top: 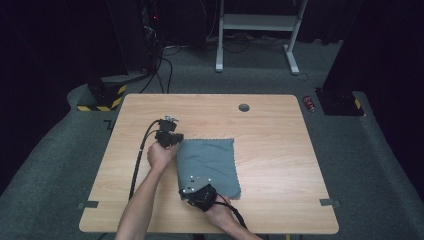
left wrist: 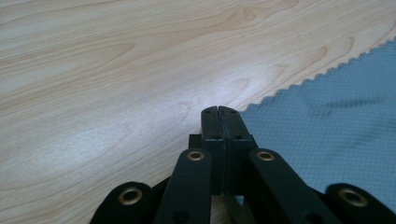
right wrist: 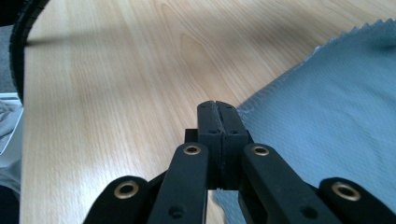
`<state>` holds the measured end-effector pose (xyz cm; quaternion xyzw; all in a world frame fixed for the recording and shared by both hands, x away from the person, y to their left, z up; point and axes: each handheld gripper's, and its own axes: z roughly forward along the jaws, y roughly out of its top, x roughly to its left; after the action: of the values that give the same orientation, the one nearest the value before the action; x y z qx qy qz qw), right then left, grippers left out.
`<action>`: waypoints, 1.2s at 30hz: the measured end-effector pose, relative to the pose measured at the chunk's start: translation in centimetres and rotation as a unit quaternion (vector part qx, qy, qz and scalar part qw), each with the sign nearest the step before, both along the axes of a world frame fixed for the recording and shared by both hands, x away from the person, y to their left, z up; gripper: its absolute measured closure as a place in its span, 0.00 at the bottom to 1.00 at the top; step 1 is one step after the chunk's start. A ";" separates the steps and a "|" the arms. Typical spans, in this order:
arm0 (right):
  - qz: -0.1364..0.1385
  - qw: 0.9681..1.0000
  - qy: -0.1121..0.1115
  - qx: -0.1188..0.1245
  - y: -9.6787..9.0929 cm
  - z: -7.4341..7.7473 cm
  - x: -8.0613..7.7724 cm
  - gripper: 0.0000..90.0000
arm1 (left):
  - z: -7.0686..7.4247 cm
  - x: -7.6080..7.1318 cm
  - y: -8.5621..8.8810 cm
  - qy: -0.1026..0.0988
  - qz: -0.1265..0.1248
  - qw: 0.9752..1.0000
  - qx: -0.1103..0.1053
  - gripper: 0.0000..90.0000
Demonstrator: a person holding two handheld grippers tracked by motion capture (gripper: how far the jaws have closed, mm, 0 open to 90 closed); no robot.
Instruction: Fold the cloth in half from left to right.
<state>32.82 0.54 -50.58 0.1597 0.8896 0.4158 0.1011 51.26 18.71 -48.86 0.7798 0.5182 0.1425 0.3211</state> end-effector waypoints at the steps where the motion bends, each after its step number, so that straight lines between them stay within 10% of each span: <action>1: -0.003 1.000 0.000 0.002 -0.3 0.0 0.0 1.00 | 0.0 0.1 -0.1 0.002 -0.001 1.000 0.000 1.00; 36: -0.083 0.996 0.008 0.024 -8.8 -0.7 -0.6 1.00 | 1.3 1.5 -6.0 -0.013 -0.043 0.999 -0.026 1.00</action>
<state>32.21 -8.23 -51.24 0.2391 0.8639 0.4255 0.1242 52.78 12.72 -47.61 0.7909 0.4832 0.1255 0.3539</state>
